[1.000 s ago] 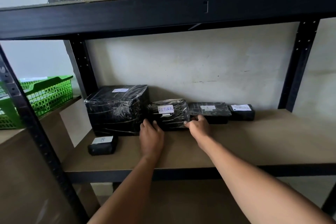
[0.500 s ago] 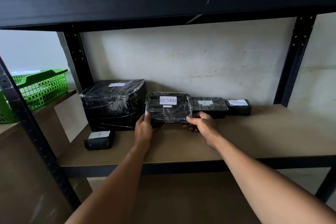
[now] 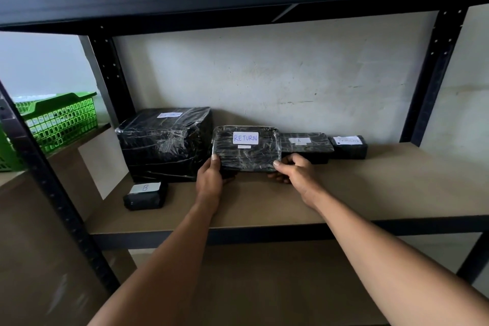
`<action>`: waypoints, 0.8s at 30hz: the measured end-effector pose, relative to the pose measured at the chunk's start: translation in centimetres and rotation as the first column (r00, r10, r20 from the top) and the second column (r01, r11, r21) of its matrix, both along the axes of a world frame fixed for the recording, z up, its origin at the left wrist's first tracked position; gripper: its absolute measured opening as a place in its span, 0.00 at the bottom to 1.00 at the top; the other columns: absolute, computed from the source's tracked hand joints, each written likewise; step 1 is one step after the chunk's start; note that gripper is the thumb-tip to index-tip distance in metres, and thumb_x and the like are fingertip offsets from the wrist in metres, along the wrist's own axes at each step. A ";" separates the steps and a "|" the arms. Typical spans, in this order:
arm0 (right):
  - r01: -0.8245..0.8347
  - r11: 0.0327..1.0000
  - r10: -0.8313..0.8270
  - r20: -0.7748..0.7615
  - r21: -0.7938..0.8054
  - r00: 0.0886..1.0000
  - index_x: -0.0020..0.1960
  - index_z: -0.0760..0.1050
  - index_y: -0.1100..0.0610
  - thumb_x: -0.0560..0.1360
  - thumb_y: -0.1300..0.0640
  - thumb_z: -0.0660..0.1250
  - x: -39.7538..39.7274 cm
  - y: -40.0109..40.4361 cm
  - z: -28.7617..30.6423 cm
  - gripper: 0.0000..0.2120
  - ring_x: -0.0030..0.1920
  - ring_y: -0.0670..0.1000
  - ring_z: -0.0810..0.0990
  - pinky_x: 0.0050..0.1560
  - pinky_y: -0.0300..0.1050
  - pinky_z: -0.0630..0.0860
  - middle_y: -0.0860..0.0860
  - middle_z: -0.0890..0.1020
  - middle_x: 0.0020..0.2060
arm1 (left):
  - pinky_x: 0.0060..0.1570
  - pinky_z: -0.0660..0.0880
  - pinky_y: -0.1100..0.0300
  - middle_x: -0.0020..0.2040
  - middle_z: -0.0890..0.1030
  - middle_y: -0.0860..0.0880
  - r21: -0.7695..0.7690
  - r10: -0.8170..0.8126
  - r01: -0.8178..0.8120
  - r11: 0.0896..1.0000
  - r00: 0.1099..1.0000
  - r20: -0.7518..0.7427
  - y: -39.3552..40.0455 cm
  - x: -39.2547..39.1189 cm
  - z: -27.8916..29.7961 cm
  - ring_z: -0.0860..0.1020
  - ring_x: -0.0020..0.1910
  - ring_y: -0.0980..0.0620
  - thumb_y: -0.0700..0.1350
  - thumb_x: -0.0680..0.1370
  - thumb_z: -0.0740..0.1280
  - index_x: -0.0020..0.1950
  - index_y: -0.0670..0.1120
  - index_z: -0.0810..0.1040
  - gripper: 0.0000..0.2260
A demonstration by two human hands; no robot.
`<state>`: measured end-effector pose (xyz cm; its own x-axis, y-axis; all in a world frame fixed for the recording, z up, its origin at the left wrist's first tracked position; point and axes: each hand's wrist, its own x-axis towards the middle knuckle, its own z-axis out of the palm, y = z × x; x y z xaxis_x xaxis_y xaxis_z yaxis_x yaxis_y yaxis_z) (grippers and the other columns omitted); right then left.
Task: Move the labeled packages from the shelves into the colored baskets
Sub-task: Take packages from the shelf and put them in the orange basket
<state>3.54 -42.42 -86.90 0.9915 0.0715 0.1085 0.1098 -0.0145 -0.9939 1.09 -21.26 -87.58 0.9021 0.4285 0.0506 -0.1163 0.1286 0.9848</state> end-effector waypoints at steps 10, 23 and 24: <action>0.725 0.514 -0.799 0.052 -0.459 0.599 0.63 0.70 0.60 0.71 0.33 0.66 4.3 -6.2 0.3 0.34 0.63 0.63 0.75 0.60 0.55 0.72 0.61 0.76 0.62 | 0.47 0.83 0.48 0.58 0.81 0.43 -0.128 0.090 -0.083 0.988 0.995 0.048 0.1 1.4 -0.4 0.81 0.55 0.44 0.49 0.86 0.58 0.65 0.42 0.78 0.16; 0.508 0.824 -0.549 -0.133 -0.250 0.825 0.56 0.74 0.55 0.60 0.39 0.74 5.4 -6.8 -0.3 0.31 0.50 0.57 0.80 0.54 0.50 0.76 0.51 0.82 0.48 | 0.36 0.84 0.55 0.52 0.82 0.47 -0.161 0.109 -0.098 0.982 0.992 0.061 -0.2 1.0 0.1 0.80 0.54 0.44 0.48 0.86 0.58 0.59 0.45 0.79 0.12; 0.488 0.857 -0.509 -0.121 -0.167 0.852 0.54 0.74 0.56 0.60 0.41 0.76 5.4 -7.0 -0.3 0.29 0.49 0.56 0.80 0.49 0.47 0.75 0.51 0.82 0.47 | 0.36 0.84 0.56 0.55 0.81 0.45 -0.169 0.110 -0.098 0.981 0.992 0.062 -0.2 0.9 0.1 0.80 0.55 0.43 0.48 0.86 0.58 0.61 0.44 0.78 0.13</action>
